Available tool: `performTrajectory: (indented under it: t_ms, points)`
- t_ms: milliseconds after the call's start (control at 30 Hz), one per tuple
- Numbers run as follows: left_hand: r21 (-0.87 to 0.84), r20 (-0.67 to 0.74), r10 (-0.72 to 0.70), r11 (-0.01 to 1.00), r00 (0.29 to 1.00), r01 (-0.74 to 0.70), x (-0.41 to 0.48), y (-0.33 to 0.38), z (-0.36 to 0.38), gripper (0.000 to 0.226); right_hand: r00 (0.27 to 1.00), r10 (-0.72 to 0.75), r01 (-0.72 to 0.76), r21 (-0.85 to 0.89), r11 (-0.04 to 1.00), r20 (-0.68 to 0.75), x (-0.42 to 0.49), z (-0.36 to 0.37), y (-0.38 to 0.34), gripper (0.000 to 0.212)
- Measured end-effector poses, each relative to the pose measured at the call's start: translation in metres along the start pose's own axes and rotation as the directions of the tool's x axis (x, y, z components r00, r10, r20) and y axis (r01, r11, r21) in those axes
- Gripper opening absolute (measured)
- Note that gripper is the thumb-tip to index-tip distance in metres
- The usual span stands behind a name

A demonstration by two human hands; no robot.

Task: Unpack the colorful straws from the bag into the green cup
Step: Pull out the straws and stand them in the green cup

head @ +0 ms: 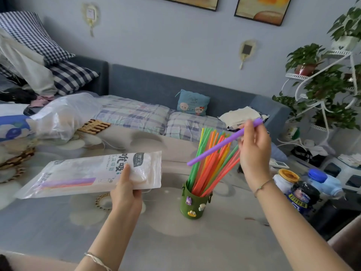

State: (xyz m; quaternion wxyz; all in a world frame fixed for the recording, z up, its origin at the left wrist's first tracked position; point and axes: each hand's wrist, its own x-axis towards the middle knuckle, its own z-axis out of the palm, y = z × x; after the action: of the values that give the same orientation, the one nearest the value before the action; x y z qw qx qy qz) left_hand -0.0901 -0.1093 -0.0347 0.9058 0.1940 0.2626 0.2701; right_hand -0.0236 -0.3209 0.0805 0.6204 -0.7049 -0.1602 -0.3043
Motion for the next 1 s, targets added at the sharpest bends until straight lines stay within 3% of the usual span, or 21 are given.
performTrajectory:
  t_ms: [100, 233, 300, 367, 633, 700, 867, 1000]
  points:
    - [0.016, -0.01, 0.002, 1.0, 1.0, -0.002, -0.001, -0.003, 0.0, 0.042, 0.987, -0.085, 0.125, -0.314, 0.941, 0.138, 0.003, -0.003, 0.006, 0.027]
    - [0.028, -0.012, -0.003, 1.0, 1.0, 0.004, -0.004, -0.008, 0.0, 0.05, 0.932, -0.125, 0.323, -0.624, 0.711, 0.339, -0.001, 0.005, 0.023, 0.026]
    - [0.032, -0.019, -0.002, 0.999, 1.0, 0.002, -0.003, -0.008, -0.001, 0.047, 0.908, -0.133, 0.391, -0.69, 0.609, 0.397, -0.001, 0.009, 0.032, 0.024]
    - [0.036, -0.015, -0.001, 0.999, 1.0, 0.001, -0.001, -0.007, -0.002, 0.045, 0.894, -0.125, 0.426, -0.73, 0.535, 0.43, -0.002, 0.012, 0.04, 0.037]
    - [0.03, -0.006, 0.011, 0.999, 1.0, -0.01, 0.003, -0.005, -0.001, 0.04, 0.813, -0.085, 0.564, -0.743, 0.36, 0.576, -0.005, 0.016, 0.054, 0.075]
    - [0.03, -0.005, 0.009, 1.0, 1.0, -0.008, 0.003, -0.006, -0.001, 0.04, 0.826, -0.104, 0.549, -0.746, 0.378, 0.555, -0.003, 0.016, 0.051, 0.072]
    - [0.042, 0.003, 0.003, 0.999, 1.0, -0.003, 0.003, -0.008, -0.002, 0.039, 0.862, -0.282, 0.504, -0.662, 0.555, 0.421, -0.009, 0.01, 0.039, 0.054]
    - [0.05, 0.009, 0.001, 0.999, 1.0, -0.001, 0.002, -0.011, -0.002, 0.034, 0.821, -0.448, 0.571, -0.519, 0.636, 0.355, -0.035, 0.012, 0.034, 0.042]
